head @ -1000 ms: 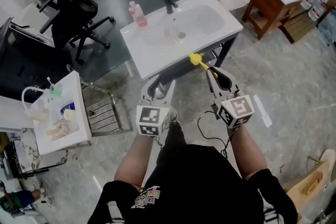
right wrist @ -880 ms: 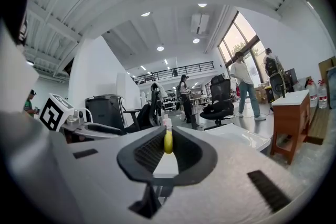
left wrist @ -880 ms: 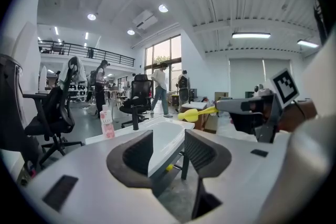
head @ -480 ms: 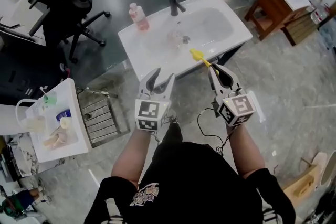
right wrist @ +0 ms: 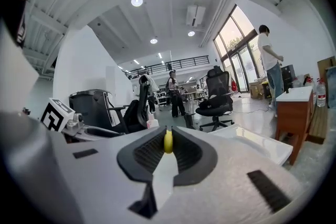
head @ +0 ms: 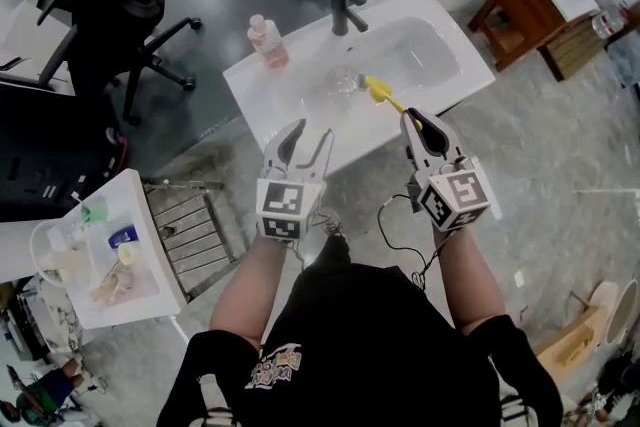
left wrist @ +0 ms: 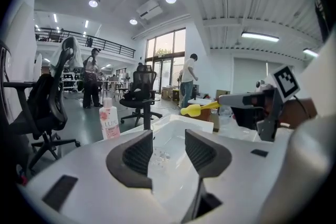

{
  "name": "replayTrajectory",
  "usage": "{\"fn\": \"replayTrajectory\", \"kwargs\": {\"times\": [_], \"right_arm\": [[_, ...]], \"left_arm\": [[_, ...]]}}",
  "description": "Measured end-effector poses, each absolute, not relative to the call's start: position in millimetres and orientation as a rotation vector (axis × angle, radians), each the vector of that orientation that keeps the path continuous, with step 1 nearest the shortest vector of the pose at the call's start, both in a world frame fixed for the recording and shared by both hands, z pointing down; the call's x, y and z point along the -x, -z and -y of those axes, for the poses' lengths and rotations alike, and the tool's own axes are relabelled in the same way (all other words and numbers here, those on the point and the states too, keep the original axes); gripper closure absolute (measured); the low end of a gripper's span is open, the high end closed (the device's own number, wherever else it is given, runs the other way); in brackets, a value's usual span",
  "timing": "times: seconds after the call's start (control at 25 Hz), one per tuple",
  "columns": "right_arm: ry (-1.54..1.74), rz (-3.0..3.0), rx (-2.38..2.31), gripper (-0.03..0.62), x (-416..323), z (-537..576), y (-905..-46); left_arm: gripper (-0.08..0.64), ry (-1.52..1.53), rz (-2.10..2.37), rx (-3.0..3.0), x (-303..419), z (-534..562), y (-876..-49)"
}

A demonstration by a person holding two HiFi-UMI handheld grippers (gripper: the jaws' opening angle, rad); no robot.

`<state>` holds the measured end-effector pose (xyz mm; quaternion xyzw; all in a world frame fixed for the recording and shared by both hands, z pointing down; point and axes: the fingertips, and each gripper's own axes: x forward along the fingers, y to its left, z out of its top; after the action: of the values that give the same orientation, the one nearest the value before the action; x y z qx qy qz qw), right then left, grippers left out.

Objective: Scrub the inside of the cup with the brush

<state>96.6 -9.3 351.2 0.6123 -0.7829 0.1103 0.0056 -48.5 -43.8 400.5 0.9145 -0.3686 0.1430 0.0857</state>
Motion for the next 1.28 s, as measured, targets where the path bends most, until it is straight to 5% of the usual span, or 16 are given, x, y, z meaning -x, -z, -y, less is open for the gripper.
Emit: {"fn": "replayTrajectory", "kwargs": {"times": [1.28], "right_arm": [[-0.288,2.550,-1.569,0.555,-90,131,-348]], "left_arm": [[0.391,-0.519,1.111,-2.652,38,135,-433]]}}
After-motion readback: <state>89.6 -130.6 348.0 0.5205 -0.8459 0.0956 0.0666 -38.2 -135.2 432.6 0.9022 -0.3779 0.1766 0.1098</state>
